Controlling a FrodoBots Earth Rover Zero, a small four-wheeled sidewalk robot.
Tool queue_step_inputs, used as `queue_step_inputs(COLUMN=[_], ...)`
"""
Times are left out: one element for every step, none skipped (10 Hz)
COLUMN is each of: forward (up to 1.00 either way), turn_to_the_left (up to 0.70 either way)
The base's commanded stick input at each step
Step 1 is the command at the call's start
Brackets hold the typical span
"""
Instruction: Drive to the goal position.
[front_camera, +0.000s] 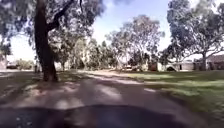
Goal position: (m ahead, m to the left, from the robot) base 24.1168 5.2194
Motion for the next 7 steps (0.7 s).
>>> queue_step_inputs(forward=[1.00,1.00,1.00,1.00,1.00,1.00,1.00], turn_to_the_left=[0.00,0.00,0.00,0.00,0.00,0.00,0.00])
